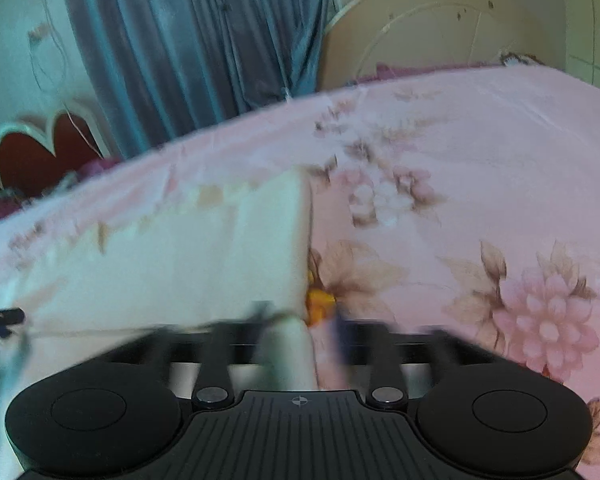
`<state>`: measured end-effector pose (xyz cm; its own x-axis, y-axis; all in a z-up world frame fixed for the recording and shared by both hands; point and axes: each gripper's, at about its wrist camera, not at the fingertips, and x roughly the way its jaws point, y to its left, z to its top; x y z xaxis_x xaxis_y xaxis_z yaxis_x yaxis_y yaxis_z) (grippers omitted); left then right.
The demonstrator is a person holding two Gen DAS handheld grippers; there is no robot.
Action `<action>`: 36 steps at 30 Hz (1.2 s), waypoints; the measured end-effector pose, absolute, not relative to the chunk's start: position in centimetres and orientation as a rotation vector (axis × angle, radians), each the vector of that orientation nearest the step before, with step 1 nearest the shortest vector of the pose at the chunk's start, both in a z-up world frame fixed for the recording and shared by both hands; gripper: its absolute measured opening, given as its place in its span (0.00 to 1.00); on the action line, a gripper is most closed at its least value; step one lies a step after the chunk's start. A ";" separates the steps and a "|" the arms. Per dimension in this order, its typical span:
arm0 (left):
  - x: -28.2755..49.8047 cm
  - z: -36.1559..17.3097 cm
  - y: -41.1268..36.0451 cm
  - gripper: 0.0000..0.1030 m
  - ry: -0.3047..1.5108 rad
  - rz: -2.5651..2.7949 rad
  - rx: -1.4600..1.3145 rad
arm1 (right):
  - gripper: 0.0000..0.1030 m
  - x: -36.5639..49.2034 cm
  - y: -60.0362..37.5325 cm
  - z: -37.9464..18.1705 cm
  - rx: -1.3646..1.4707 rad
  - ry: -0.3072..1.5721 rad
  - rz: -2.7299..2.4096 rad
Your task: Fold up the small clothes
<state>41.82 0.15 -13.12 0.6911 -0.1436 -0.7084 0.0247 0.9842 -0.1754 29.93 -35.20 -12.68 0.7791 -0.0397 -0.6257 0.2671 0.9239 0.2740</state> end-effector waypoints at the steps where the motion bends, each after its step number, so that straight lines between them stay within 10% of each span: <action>1: 41.3 -12.6 0.1 0.64 0.774 -0.087 -0.137 | 0.63 30.3 -35.3 -12.3 0.357 0.656 -0.161; 22: 43.0 -13.6 -1.3 0.63 0.791 -0.053 -0.113 | 0.47 42.6 -39.4 -15.8 0.450 0.752 -0.133; 25: 43.6 -14.3 -0.9 0.60 0.806 -0.025 -0.145 | 0.06 42.8 -38.8 -15.7 0.413 0.745 -0.122; 36: 44.2 -15.4 -1.3 0.57 0.811 -0.001 -0.077 | 0.08 41.4 -38.4 -15.2 0.298 0.711 -0.208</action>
<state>44.25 -1.31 -15.38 0.6887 -0.0301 -0.7244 -0.0287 0.9972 -0.0688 41.35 -38.37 -15.18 0.7402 -0.0865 -0.6668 0.2870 0.9375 0.1969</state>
